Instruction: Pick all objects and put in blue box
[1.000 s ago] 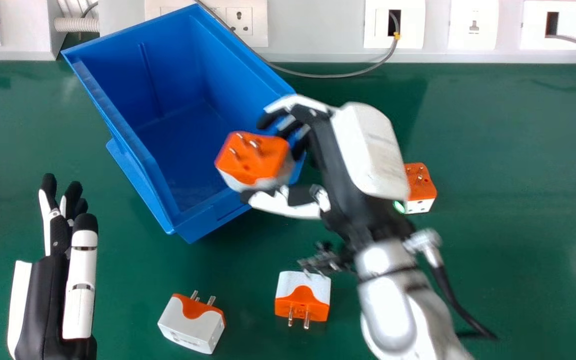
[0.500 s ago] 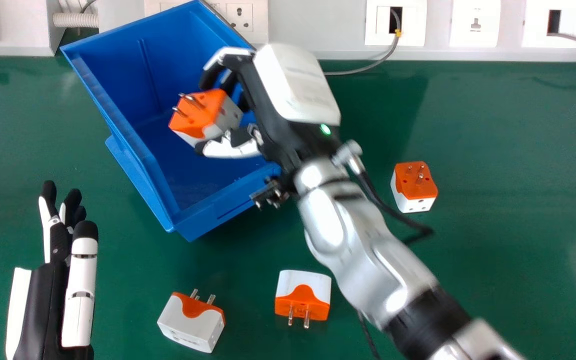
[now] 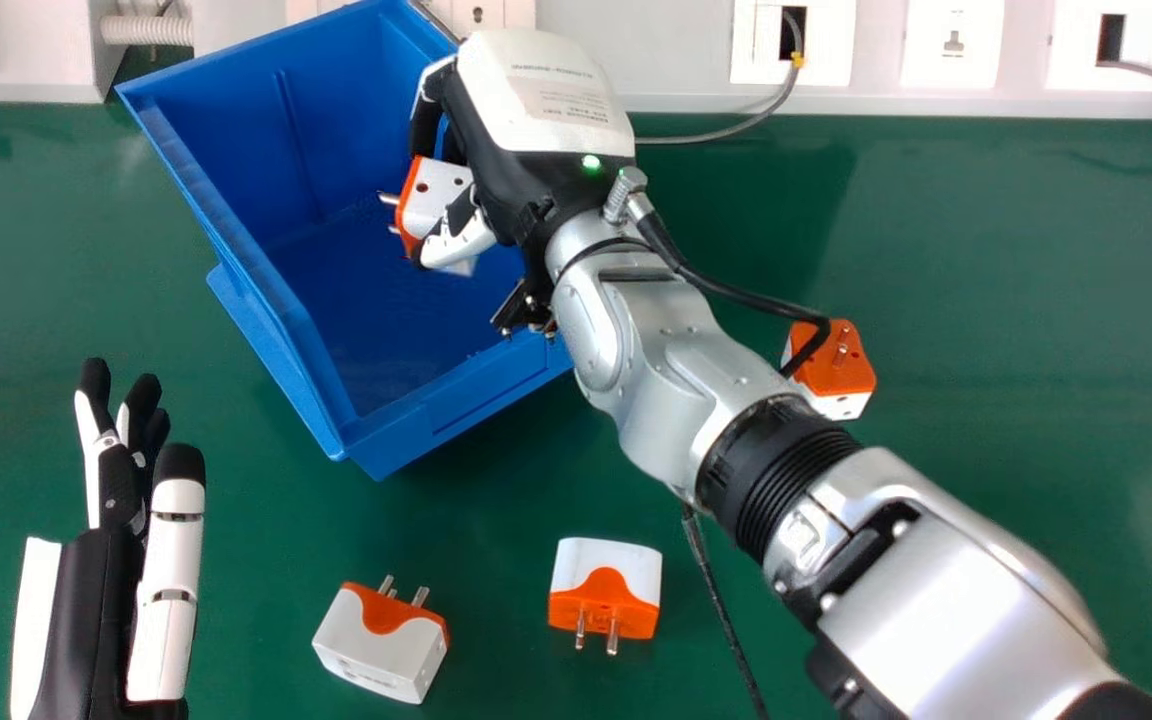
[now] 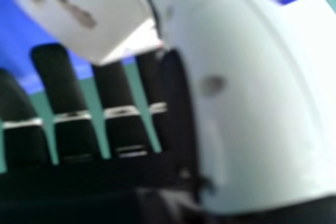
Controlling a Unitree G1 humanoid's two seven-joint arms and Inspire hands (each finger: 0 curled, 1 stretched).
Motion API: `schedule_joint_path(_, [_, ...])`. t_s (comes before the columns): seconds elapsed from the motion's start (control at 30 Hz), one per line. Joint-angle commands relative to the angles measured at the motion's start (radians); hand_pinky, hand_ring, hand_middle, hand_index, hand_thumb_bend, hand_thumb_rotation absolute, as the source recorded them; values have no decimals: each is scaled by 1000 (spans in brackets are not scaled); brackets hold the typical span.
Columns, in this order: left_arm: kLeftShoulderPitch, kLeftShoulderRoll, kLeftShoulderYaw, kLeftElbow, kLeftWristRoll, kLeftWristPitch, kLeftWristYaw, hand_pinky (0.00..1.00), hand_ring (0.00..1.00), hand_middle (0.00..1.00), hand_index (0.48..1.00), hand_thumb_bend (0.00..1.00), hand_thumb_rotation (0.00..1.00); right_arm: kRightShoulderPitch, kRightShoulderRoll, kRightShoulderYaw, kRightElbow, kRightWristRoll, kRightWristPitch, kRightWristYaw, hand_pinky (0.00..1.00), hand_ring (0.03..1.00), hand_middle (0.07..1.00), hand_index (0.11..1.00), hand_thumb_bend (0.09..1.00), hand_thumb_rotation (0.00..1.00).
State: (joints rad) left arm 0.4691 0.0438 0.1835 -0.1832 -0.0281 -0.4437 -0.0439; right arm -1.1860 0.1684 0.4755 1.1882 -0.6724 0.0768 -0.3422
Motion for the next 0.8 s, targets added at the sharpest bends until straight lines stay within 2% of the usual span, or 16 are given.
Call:
schedule_joint_path(0.0, [12,-9,-5,-34,7,6,9,1000,1000,1000,1000,297,960,-83,71,4,4,10,-23,14,279,427,537,543,488,0])
schedule_joint_path(0.1, [18,-13,-13,-43,9,15,13,1000,1000,1000,1000,297,962,-82,71,11,-6,15,-27,13,286,435,556,540,487,0])
schedule_joint_path(0.17, [14,-12,-15,-34,1,7,8,1000,1000,1000,1000,288,964,-78,70,13,-12,17,-30,7,287,437,555,542,488,0])
schedule_joint_path(0.23, [11,-13,-15,-29,-2,4,8,1000,1000,1000,1000,276,966,-69,73,-6,-15,42,-37,7,290,437,546,549,489,0])
schedule_joint_path(0.33, [5,-18,-13,-26,17,4,21,1000,1000,1000,1000,269,966,-62,70,-2,-10,48,-39,-4,291,435,539,553,489,0])
schedule_joint_path(0.43, [-1,-13,-12,-15,31,-2,27,1000,1000,1000,1000,290,964,-56,65,7,-10,43,-35,-15,289,433,530,574,487,0])
schedule_joint_path(0.53, [-10,-12,-15,-7,28,-4,24,1000,1000,1000,1000,312,966,-45,66,-4,-18,59,-34,-25,285,427,522,587,484,0])
schedule_joint_path(0.6, [-15,-9,-15,0,35,-10,24,1000,1000,1000,1000,324,973,-39,66,-10,-25,69,-32,-24,282,426,518,595,482,0])
schedule_joint_path(0.7, [-21,-10,-15,2,33,-8,24,1000,1000,1000,1000,318,992,-12,58,1,-62,68,-30,-30,285,422,512,603,480,0])
schedule_joint_path(0.77, [-26,-8,-15,7,26,-11,20,1000,1000,1000,1000,322,994,20,50,5,-113,70,-16,-27,296,426,522,582,482,0])
